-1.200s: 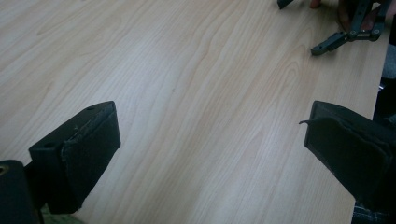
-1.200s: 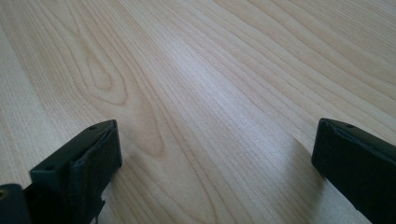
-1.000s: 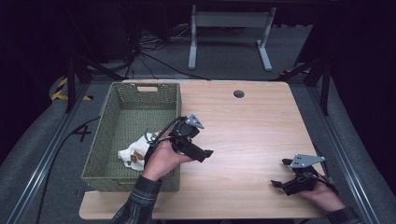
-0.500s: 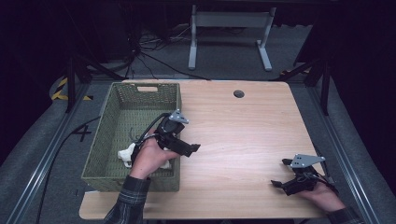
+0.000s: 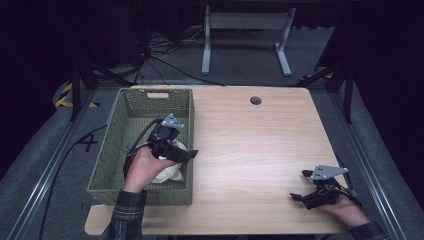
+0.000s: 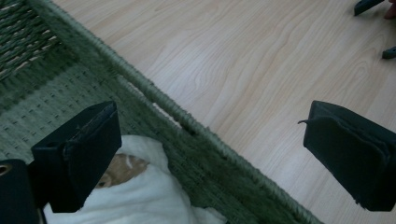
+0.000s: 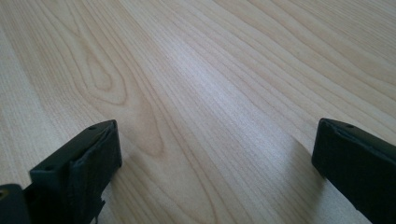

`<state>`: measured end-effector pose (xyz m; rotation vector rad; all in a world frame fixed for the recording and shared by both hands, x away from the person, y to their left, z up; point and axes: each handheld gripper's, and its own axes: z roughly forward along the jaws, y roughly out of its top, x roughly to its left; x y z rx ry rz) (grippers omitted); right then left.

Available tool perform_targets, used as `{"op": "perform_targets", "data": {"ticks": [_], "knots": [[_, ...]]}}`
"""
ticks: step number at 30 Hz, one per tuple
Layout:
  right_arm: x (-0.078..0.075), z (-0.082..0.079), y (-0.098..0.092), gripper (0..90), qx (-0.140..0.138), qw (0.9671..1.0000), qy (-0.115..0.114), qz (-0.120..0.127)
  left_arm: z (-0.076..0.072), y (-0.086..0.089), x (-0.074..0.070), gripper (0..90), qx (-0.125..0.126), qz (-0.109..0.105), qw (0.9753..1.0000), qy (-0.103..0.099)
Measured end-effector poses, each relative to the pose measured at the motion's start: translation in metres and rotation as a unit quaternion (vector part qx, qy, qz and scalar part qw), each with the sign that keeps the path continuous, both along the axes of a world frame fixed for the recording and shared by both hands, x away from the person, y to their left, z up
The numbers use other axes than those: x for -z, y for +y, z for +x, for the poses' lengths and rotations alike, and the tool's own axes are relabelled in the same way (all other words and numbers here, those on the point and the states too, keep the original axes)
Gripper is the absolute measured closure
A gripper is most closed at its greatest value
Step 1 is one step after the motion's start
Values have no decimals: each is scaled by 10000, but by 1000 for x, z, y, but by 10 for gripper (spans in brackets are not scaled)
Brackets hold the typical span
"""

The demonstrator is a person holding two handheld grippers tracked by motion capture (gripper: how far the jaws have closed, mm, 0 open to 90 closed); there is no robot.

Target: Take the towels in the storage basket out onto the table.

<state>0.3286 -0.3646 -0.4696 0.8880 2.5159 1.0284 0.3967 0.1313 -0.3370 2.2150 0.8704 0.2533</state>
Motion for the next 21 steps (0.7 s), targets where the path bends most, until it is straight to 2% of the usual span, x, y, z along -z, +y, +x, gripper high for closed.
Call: {"op": "perform_targets", "data": {"ticks": [2,9,12,19,21], "knots": [[0,0,0,16,-1,10000,0,-1,0,5,1,46,-63,51,10000,14],[0,0,0,16,-1,10000,0,-1,0,15,5,47,-200,10,9998,29],[0,0,0,17,-1,10000,0,-1,1,22,9,53,-321,104,9994,-41],[0,0,0,16,1,10000,1,0,6,37,22,58,-561,148,9983,41],[0,0,0,16,0,10000,-1,0,7,42,26,60,-637,289,9975,-27]]}}
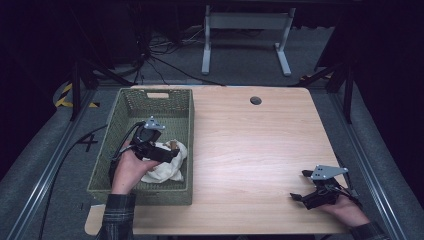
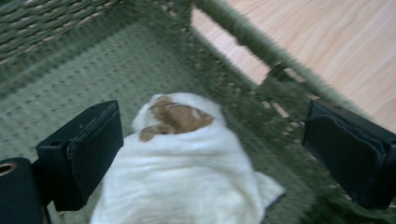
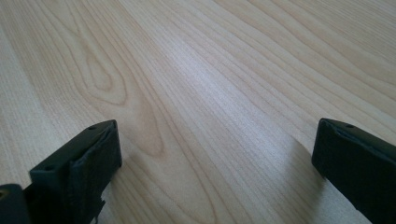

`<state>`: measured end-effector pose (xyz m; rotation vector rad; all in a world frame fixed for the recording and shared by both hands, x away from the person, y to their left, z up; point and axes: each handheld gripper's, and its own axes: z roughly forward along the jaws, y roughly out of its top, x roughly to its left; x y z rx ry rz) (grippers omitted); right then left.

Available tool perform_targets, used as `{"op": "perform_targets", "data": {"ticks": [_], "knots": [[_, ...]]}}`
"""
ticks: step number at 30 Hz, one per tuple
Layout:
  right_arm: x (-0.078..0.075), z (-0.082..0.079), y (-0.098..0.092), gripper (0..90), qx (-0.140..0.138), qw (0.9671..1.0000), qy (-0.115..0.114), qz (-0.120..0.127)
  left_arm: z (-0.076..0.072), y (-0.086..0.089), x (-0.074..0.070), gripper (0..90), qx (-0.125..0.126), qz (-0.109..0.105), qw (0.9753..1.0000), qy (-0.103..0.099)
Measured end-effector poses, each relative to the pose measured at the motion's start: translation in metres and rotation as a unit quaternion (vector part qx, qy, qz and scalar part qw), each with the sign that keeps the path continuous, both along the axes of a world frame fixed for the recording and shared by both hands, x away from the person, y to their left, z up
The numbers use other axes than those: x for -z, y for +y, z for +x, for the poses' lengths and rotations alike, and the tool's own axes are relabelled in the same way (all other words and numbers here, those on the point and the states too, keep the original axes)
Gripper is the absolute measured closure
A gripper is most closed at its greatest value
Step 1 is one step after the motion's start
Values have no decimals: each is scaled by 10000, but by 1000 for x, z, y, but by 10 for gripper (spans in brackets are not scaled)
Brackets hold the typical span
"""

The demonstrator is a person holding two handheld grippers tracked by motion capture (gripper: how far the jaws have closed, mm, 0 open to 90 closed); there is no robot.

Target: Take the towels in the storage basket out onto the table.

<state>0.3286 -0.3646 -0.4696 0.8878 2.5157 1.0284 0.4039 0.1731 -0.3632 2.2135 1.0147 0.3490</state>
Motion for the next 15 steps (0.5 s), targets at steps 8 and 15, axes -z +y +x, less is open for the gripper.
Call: {"op": "perform_targets", "data": {"ticks": [8,15], "knots": [[0,0,0,16,1,10000,2,0,3,6,13,64,-114,160,9998,74],[0,0,0,16,1,10000,2,0,3,10,25,67,-158,178,9996,133]]}}
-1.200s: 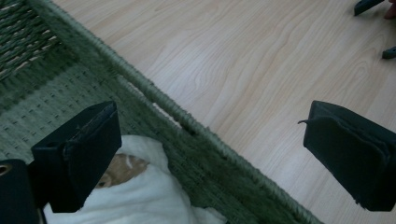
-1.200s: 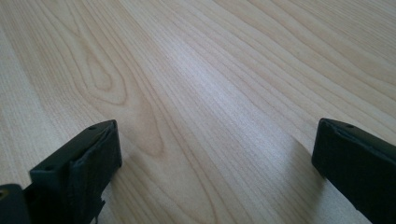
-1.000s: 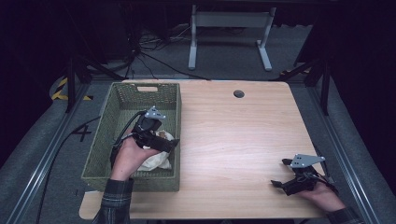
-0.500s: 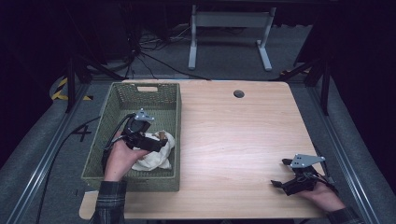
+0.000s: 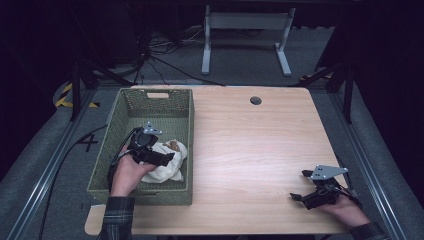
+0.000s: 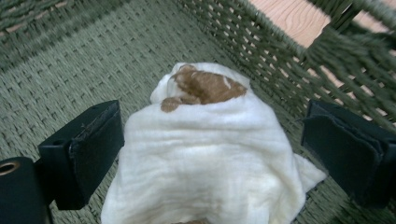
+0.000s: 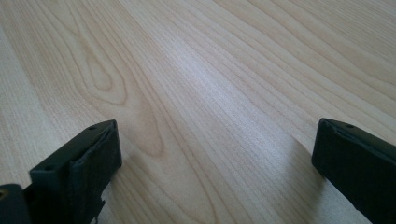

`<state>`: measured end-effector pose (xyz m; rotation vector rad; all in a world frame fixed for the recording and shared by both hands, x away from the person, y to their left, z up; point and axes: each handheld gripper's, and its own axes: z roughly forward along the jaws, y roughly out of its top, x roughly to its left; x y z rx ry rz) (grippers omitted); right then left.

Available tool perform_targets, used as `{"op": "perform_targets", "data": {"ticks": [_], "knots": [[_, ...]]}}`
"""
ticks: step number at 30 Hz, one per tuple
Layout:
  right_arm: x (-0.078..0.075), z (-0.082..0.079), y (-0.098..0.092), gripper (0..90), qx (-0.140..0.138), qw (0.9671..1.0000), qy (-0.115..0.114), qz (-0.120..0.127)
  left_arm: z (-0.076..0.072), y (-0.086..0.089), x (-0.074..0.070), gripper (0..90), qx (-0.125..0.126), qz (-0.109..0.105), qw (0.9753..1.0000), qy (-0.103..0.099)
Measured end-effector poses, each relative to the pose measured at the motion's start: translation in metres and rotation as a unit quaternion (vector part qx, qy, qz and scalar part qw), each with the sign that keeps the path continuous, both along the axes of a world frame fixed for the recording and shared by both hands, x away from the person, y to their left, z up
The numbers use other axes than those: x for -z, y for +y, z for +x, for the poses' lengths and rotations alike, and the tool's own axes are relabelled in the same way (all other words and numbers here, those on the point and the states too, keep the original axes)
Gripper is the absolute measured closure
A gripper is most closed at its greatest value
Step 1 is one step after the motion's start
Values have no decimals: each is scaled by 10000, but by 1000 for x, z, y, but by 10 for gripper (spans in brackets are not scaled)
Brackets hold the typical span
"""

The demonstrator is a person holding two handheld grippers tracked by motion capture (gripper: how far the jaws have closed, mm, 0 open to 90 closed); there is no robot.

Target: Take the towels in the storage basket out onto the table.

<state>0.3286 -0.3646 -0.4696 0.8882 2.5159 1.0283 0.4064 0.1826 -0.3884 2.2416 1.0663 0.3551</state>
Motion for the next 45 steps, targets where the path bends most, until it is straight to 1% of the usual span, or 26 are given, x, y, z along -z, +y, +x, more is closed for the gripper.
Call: {"op": "perform_targets", "data": {"ticks": [1,5,7,8,10,14,16,21,22,23,24,26,30,33,34,35,36,41,45], "knots": [[0,0,0,16,-1,10000,-2,0,0,1,3,68,-50,-12,10000,20],[0,0,0,17,0,10000,0,-1,0,3,7,73,-106,3,9999,23],[0,0,0,16,0,10000,-1,0,0,4,10,79,-141,4,9999,56],[0,0,0,16,0,10000,0,0,0,4,12,79,-151,37,9998,88],[0,0,0,16,-1,10000,0,0,2,2,15,79,-169,175,9996,139],[0,0,0,16,0,10000,-1,0,5,1,19,79,-194,199,9993,268],[0,0,0,16,0,10000,-2,0,7,0,22,80,-174,170,9989,403],[0,0,0,17,2,10000,-3,-1,11,-5,29,94,-137,423,9967,679],[0,0,0,16,1,10000,-5,-2,11,-5,30,100,-117,452,9962,733],[0,0,0,16,5,10000,1,-3,11,-5,30,108,-117,452,9962,733],[0,0,0,17,1,10000,-5,-1,12,-7,33,115,-103,541,9950,836],[0,0,0,16,2,10000,-5,-3,12,-9,34,116,-67,611,9941,895],[0,0,0,16,-2,10000,-5,-3,13,-13,39,133,-1,798,9912,1058],[0,0,0,16,-2,10000,2,-3,13,-14,41,138,0,855,9902,1102],[0,0,0,17,-6,10000,-4,-3,14,-14,42,142,-7,838,9896,1166],[0,0,0,17,-3,10000,3,-3,14,-14,42,148,-26,846,9893,1185],[0,0,0,16,-1,10000,2,-5,14,-15,43,153,-24,885,9887,1211],[0,-1,0,17,-5,10000,6,-2,14,-16,47,160,-48,929,9876,1264],[0,0,0,17,-8,10000,-4,-5,13,-17,47,193,-54,1038,9867,1254]]}}
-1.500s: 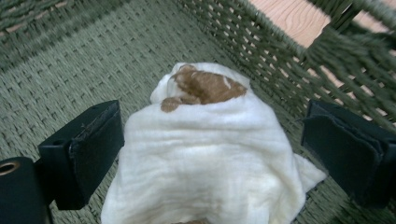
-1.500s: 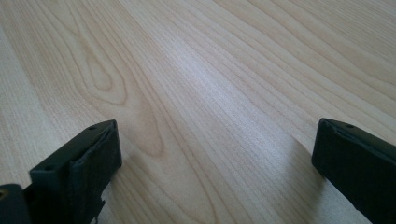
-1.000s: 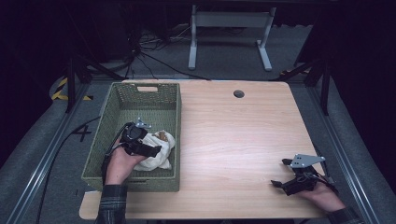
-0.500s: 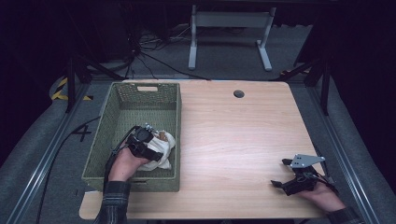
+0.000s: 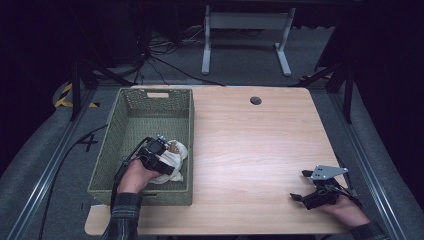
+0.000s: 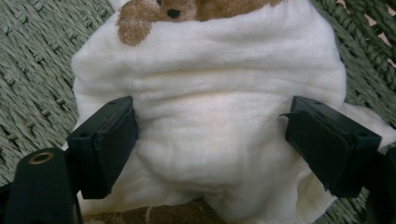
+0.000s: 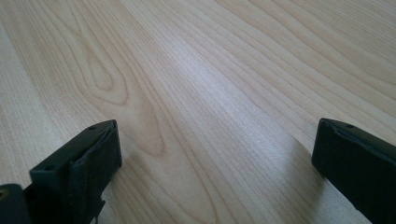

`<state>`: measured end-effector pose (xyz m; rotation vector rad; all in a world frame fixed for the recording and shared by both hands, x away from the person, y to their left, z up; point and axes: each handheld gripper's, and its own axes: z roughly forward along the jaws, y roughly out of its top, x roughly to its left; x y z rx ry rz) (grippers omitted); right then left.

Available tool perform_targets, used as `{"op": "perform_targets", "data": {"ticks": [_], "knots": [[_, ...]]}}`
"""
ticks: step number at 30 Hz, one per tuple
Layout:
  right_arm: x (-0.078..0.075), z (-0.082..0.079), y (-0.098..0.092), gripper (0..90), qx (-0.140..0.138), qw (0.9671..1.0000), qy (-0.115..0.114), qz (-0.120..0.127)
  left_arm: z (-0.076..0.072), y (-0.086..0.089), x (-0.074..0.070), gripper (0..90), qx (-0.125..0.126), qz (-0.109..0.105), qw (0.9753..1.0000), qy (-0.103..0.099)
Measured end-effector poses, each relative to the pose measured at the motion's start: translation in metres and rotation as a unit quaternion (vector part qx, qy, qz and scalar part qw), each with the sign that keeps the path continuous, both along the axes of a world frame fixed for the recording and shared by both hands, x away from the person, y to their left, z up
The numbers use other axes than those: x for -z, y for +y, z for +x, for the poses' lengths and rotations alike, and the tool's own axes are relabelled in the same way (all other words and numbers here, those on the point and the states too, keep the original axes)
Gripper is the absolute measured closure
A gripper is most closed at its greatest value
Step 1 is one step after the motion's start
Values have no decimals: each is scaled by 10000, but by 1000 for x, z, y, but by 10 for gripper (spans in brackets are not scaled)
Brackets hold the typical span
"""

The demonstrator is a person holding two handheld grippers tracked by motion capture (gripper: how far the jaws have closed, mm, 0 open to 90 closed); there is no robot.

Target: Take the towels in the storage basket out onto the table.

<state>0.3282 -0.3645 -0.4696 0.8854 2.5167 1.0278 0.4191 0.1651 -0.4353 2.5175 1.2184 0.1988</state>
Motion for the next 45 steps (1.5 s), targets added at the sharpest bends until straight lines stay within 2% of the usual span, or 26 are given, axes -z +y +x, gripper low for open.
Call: {"op": "perform_targets", "data": {"ticks": [6,7,8,9,11,14,19,25,29,35,39,45], "knots": [[0,0,0,17,-3,10000,0,1,-2,-1,-3,340,6,156,9999,-59],[0,0,0,16,-6,10000,-9,-1,-3,-1,-5,380,-1,178,9998,-73],[0,0,0,16,0,10000,-2,-5,-4,-1,-5,491,1,163,9998,-73],[0,0,0,16,0,10000,-2,-5,-5,0,-7,491,12,199,9997,-112],[0,0,0,17,0,10000,-1,-4,-5,1,-8,611,-16,197,9997,-117],[0,0,0,17,-2,10000,-8,-6,-5,3,-10,689,-49,151,9998,-93],[0,0,0,16,1,10000,0,-3,-5,7,-14,742,-96,-22,9999,-110],[0,0,0,17,-6,10000,0,4,-7,14,-24,762,-259,-432,9980,-391],[0,0,0,16,-6,10000,0,-1,-9,17,-29,765,-303,-599,9962,-548],[0,0,0,17,-7,10000,-1,1,-13,23,-42,766,-396,-993,9895,-969],[0,0,0,16,-6,10000,2,1,-16,29,-52,766,-487,-1302,9823,-1255],[0,0,0,17,-8,10000,0,-2,-19,32,-61,766,-457,-1618,9772,-1293]]}}
